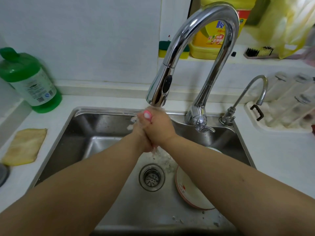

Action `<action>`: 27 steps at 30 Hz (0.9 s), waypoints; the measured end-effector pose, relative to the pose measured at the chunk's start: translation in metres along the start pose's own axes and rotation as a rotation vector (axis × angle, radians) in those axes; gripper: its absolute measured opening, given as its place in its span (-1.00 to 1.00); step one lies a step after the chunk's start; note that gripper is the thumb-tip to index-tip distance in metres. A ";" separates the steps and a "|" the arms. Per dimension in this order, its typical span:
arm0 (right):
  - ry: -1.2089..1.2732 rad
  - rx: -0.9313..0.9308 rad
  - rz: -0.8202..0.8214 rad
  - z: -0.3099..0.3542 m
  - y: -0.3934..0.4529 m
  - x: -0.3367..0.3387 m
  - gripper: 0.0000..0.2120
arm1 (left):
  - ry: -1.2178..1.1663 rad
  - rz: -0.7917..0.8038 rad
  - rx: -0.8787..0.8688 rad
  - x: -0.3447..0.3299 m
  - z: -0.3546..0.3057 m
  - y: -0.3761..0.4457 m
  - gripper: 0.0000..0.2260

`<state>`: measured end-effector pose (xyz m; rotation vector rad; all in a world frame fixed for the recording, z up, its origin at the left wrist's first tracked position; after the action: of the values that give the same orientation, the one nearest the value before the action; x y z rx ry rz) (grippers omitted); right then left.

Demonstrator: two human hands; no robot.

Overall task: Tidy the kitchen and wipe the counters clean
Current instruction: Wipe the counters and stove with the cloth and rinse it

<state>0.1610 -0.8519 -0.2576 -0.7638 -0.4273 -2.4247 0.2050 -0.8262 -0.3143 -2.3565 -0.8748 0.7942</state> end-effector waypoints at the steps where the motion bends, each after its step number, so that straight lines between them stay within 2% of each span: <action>1: -0.020 -0.013 -0.015 -0.004 0.004 0.002 -0.71 | 0.009 0.003 0.049 -0.003 -0.003 -0.006 -0.62; 2: -0.020 -0.067 -0.024 -0.010 0.009 0.004 -0.71 | 0.024 0.009 0.105 -0.004 -0.004 -0.007 -0.59; 4: 0.032 -0.193 -0.027 -0.022 0.015 0.008 -0.73 | 0.190 -0.058 0.109 0.002 -0.007 -0.008 -0.60; 7: 0.002 -0.332 -0.030 -0.042 0.020 0.014 -0.71 | 0.292 0.014 0.091 -0.001 -0.020 -0.007 -0.78; 8: -0.001 -0.390 -0.011 -0.054 0.022 0.014 -0.66 | 0.302 0.034 0.092 0.000 -0.024 -0.008 -0.75; 10: 0.067 -0.528 0.097 -0.071 0.018 0.010 -0.41 | 0.244 0.044 0.101 0.007 -0.032 -0.006 -0.65; 12: 0.312 -0.672 0.241 -0.087 0.007 -0.001 -0.16 | 0.241 0.011 0.032 0.014 -0.043 -0.005 -0.76; 13: 0.396 -0.716 0.292 -0.090 0.000 -0.004 -0.19 | 0.241 -0.019 -0.010 0.021 -0.049 -0.002 -0.75; 15: 0.531 -0.741 0.378 -0.085 -0.005 -0.003 -0.39 | 0.278 -0.062 -0.066 0.034 -0.051 0.000 -0.68; 16: 0.590 -0.745 0.364 -0.085 -0.003 -0.002 -0.49 | 0.311 -0.083 -0.094 0.041 -0.050 0.004 -0.67; 19: 0.894 -0.773 0.203 -0.072 0.007 0.004 -0.73 | 0.377 -0.147 -0.080 0.063 -0.040 0.019 -0.75; 21: 0.981 -0.744 0.070 -0.059 0.014 0.006 -0.89 | 0.390 -0.173 -0.057 0.067 -0.033 0.012 -0.91; 22: 0.970 -0.710 0.038 -0.055 0.018 0.005 -0.83 | 0.387 -0.169 -0.021 0.067 -0.028 0.010 -0.96; 24: 0.918 -0.607 0.017 -0.041 0.019 0.004 -0.81 | 0.326 -0.115 0.076 0.062 -0.019 0.008 -0.86; 26: 0.943 -0.519 0.029 -0.019 0.010 -0.002 -0.91 | 0.280 0.061 0.145 0.045 -0.019 -0.003 -0.67; 27: 0.932 -0.482 0.023 -0.011 0.005 -0.006 -0.85 | 0.241 0.156 0.148 0.036 -0.020 -0.008 -0.58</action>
<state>0.1634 -0.8582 -0.2693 0.2444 0.5350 -2.5574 0.2378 -0.8003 -0.3078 -2.3469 -0.5198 0.5954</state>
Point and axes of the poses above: each hand's wrist, its own y-axis towards the middle knuckle, its own x-axis out of the back of the hand, z = x × y, the point moved 4 cm from there along y, towards the middle knuckle, and after that the axes turned 3 degrees about y, right-handed, at the moved point
